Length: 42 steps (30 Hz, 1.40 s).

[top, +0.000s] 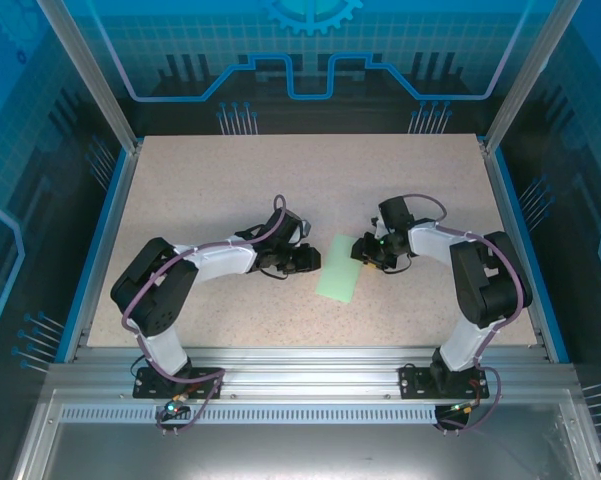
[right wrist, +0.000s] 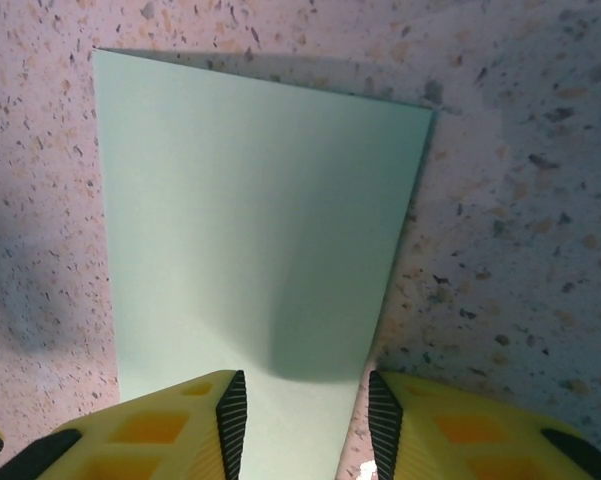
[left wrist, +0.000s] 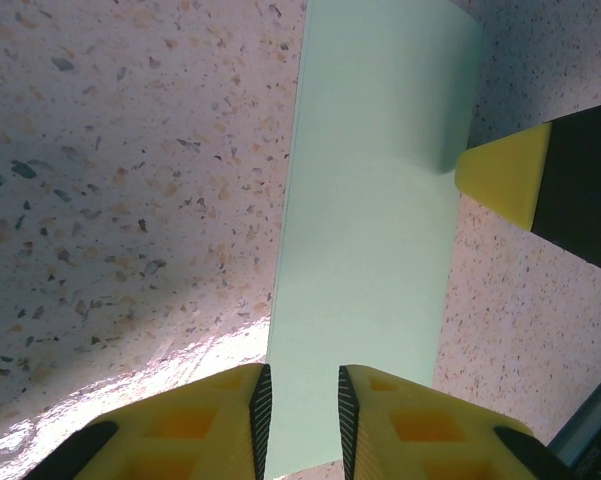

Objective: Fold a paper plane with a square sheet of paper (pick it up from the middle)

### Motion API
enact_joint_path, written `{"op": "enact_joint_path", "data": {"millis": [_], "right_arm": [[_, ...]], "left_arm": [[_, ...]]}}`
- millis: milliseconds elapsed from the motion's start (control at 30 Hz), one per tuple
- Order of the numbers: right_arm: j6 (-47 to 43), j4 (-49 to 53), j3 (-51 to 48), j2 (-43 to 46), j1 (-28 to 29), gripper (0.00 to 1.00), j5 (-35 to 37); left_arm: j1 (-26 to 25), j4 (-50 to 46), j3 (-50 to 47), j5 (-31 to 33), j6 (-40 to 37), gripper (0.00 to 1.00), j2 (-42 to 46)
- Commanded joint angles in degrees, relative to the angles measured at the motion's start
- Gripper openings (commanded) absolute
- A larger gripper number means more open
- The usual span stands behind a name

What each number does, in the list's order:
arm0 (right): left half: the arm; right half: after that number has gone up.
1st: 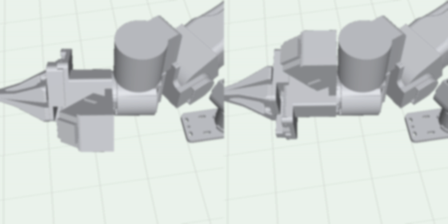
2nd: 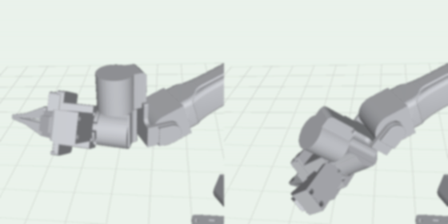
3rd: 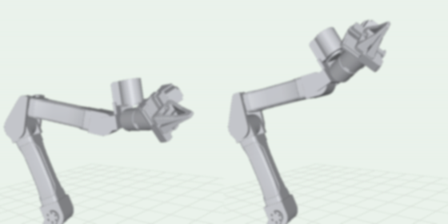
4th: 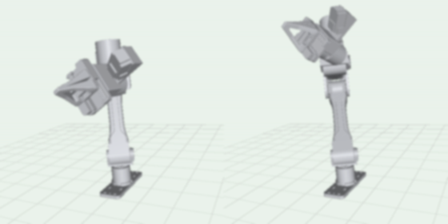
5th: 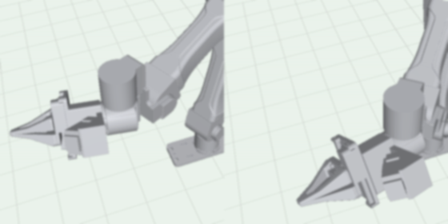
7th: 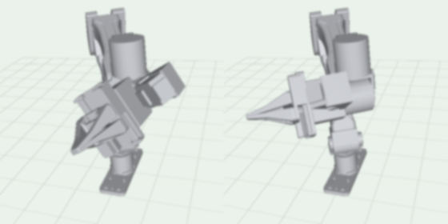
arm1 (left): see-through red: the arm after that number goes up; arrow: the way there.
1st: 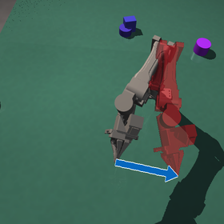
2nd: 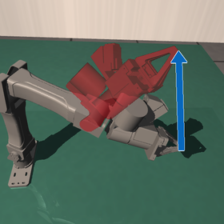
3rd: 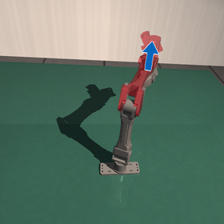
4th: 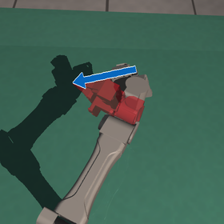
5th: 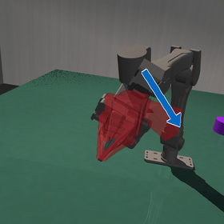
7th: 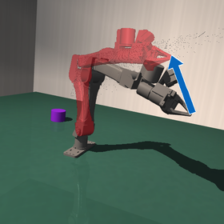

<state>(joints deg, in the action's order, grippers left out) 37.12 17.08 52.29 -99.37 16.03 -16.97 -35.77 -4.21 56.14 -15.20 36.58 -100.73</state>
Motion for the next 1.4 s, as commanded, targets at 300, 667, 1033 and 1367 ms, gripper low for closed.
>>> {"op": "enact_joint_path", "data": {"millis": [300,667,1033,1367], "right_arm": [[2.0,-8.1,-3.4,-1.1,0.7,0.36,-10.0],[0.5,-10.4,-3.3,-0.7,0.5,0.19,-14.2],[-0.8,-8.2,2.6,4.1,4.1,0.10,-21.2],[0.6,-11.3,5.9,-0.2,5.3,0.12,-26.0]], "left_arm": [[0.2,-1.9,0.6,1.0,0.3,0.28,1.2],[0.5,-2.2,-0.5,2.5,0.8,0.27,3.2],[4.9,-2.0,-8.2,7.4,4.2,0.28,12.7],[7.2,-3.7,-12.4,10.2,4.9,0.31,21.3]]}}
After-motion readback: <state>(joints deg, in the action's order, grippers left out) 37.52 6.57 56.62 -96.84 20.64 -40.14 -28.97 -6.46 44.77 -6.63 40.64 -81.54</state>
